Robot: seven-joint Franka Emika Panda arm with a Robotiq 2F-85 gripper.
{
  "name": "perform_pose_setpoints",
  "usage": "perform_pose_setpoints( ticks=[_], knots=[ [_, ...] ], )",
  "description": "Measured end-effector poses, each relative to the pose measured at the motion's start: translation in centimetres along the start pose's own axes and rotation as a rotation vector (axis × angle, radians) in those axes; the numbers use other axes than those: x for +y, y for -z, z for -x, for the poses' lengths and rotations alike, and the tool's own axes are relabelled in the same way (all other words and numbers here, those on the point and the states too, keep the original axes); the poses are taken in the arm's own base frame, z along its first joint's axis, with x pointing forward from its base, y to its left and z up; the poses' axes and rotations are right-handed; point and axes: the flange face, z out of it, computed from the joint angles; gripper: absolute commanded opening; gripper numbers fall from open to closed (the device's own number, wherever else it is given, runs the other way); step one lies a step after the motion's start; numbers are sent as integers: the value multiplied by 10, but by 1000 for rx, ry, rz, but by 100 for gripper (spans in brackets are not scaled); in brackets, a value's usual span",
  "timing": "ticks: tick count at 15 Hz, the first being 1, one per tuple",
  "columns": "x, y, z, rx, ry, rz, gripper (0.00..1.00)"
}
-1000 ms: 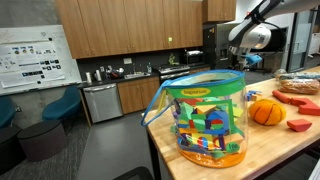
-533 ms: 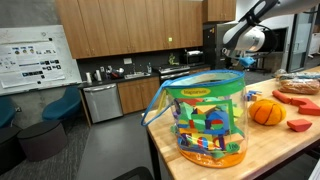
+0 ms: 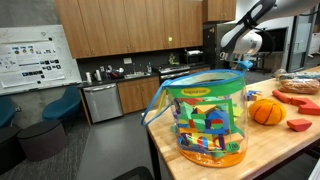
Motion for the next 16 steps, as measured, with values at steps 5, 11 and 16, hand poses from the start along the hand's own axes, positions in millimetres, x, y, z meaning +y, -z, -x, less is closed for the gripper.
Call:
perform_pose_setpoints(
  ticks=[5,11,16],
  knots=[
    [6,-48,21,-98,-66,-41,100],
    [39,-75,45,-147,-190,5,100],
    [47,-70,38,-129,-236,60,100]
  ],
)
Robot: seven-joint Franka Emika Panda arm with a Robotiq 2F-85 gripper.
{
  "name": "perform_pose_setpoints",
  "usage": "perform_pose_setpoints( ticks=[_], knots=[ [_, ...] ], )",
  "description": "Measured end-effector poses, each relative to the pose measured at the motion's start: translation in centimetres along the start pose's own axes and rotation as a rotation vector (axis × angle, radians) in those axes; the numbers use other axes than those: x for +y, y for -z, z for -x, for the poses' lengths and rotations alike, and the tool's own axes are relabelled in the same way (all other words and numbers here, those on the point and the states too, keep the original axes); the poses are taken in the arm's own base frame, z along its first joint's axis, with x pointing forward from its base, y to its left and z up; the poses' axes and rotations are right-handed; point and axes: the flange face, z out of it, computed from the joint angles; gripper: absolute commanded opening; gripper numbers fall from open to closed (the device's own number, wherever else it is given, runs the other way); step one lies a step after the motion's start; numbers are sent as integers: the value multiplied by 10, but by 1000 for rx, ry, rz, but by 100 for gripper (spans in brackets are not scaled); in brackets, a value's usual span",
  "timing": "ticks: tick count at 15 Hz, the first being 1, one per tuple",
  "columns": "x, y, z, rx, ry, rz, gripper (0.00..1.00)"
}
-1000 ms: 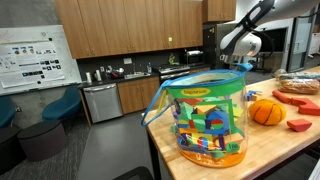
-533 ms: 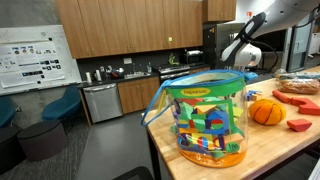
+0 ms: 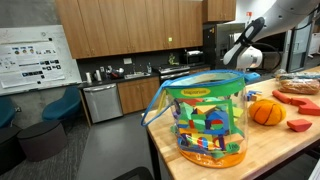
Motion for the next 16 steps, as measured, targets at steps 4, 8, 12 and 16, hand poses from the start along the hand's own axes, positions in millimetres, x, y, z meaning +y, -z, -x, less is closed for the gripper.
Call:
perform_pose_setpoints(
  ticks=[4,8,12,16],
  knots=[
    [-8,9,-14,33,10,23,100],
    [-15,13,-21,40,30,43,69],
    [-15,8,-22,33,34,46,38],
    [-14,0,-23,22,35,46,12]
  ],
)
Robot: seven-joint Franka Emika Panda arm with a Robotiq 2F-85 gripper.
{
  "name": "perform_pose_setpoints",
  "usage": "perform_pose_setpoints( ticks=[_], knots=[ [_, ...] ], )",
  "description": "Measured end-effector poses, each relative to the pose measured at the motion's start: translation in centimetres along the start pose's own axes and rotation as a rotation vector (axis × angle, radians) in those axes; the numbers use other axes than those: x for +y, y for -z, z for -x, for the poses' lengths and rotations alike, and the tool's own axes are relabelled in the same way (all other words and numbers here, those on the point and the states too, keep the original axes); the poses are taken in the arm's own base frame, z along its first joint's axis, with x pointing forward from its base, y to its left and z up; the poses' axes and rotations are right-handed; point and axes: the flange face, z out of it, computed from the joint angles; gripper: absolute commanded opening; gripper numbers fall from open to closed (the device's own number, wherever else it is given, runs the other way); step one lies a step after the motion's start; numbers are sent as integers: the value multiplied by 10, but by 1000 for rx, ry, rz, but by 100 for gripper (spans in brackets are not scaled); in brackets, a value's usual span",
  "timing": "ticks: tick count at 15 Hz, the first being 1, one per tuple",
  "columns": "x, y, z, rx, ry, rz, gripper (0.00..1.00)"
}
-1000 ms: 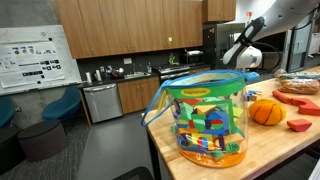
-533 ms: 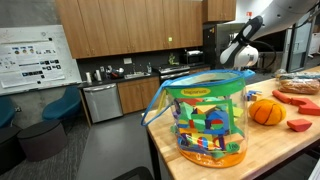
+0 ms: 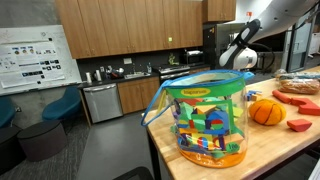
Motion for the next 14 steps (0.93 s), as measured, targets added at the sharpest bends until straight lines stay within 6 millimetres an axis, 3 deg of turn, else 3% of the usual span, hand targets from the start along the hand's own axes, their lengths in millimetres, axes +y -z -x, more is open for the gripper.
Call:
perform_pose_setpoints(
  ticks=[10,14],
  knots=[
    [-2,9,-9,0,65,42,10],
    [-29,35,-19,-10,153,55,10]
  ],
)
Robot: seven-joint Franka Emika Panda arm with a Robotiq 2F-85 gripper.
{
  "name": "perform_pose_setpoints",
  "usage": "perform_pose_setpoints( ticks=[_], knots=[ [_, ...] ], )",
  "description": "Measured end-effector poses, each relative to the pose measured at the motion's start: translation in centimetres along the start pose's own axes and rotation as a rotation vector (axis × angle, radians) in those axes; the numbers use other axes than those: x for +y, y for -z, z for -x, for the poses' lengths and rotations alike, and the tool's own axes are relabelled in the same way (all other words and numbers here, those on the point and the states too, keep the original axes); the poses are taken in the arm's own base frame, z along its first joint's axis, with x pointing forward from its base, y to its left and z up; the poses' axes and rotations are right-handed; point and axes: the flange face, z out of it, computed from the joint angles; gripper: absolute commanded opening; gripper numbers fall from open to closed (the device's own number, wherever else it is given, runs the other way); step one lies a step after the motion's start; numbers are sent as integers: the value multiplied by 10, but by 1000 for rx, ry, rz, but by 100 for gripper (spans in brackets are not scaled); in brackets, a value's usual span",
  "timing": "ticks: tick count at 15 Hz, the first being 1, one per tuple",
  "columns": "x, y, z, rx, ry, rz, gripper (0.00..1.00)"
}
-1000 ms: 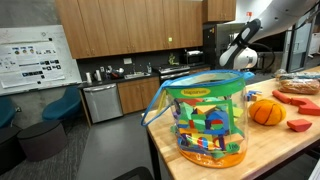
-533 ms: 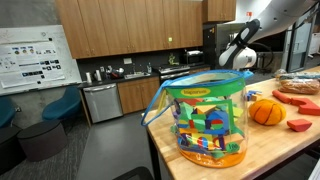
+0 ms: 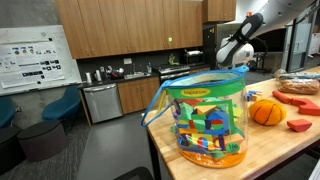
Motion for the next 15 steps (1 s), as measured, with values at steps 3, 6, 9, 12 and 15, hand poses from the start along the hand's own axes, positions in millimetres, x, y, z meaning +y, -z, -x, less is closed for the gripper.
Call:
perform_pose_setpoints(
  ticks=[3,6,9,12,15],
  knots=[
    [-33,34,-14,-9,62,5,10],
    [-61,71,-20,-8,93,39,10],
    [-75,110,-14,-12,110,72,10],
    [-82,153,1,-13,124,98,10],
    [-89,198,17,11,134,129,10]
  ],
)
